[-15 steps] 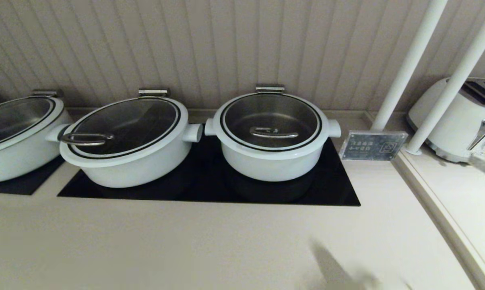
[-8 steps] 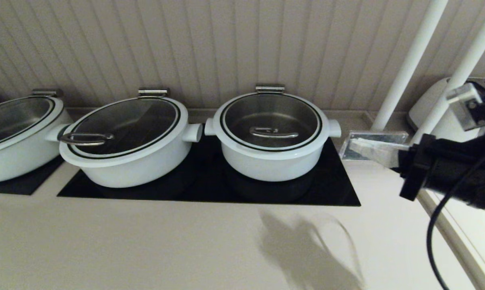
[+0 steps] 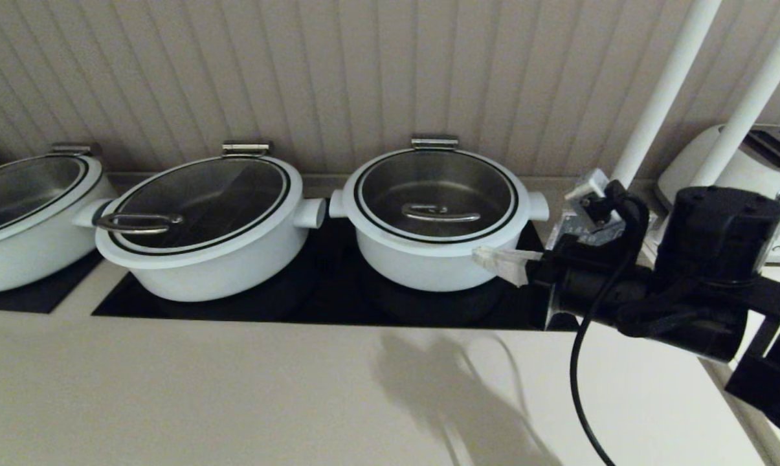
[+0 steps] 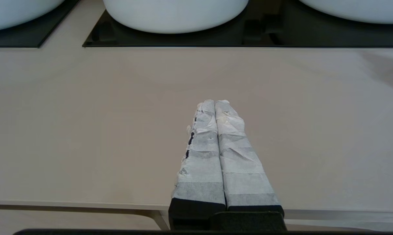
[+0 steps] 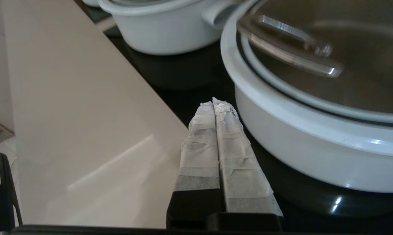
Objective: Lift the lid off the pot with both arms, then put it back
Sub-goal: Open the food pot lid a small opening with the right arm
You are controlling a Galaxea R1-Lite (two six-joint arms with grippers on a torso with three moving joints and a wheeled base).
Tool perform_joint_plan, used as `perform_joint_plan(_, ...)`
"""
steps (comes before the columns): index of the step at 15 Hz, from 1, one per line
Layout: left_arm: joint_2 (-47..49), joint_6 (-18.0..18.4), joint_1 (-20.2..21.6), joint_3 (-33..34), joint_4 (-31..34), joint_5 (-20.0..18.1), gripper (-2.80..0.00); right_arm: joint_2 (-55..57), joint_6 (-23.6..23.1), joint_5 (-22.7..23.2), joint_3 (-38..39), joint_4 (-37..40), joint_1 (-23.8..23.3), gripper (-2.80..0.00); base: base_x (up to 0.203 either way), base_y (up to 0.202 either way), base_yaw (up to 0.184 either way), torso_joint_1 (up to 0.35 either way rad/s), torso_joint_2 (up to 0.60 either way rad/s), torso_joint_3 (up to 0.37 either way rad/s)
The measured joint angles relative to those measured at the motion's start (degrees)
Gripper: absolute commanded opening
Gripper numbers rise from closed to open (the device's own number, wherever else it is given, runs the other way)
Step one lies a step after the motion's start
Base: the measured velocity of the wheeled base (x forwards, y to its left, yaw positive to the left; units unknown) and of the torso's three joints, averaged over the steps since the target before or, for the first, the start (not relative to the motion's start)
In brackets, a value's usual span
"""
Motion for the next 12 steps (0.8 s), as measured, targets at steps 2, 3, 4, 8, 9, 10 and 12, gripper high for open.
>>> perform_joint_plan(2,0.0,0.0,0.0,0.0,0.0,0.0,-2.8,1.6,0.0,-0.3,-1.0,0.0,0.0,-2.8,0.0,0.0,0.0,0.0,0.0,0.0)
perform_joint_plan(3,0.0,0.0,0.0,0.0,0.0,0.0,-2.8,2.4,0.0,-0.7,-2.0,0.1,0.0,-2.8,0.0,0.0,0.0,0.0,0.0,0.0)
perform_joint_plan(4,0.0,0.0,0.0,0.0,0.0,0.0,-2.8,3.4,0.0,-1.4,-3.2,0.1,-0.1,-2.8,0.0,0.0,0.0,0.0,0.0,0.0)
perform_joint_plan(8,0.0,0.0,0.0,0.0,0.0,0.0,-2.8,7.6,0.0,-3.4,-8.7,0.3,-0.2,-2.8,0.0,0.0,0.0,0.0,0.0,0.0)
perform_joint_plan(9,0.0,0.0,0.0,0.0,0.0,0.0,-2.8,8.7,0.0,-3.9,-9.9,0.3,-0.2,-2.8,0.0,0.0,0.0,0.0,0.0,0.0)
perform_joint_plan(10,0.0,0.0,0.0,0.0,0.0,0.0,-2.8,9.8,0.0,-4.2,-11.0,0.4,-0.2,-2.8,0.0,0.0,0.0,0.0,0.0,0.0)
perform_joint_plan(12,0.0,0.0,0.0,0.0,0.0,0.0,-2.8,11.3,0.0,-4.5,-12.1,0.5,-0.2,-2.8,0.0,0.0,0.0,0.0,0.0,0.0)
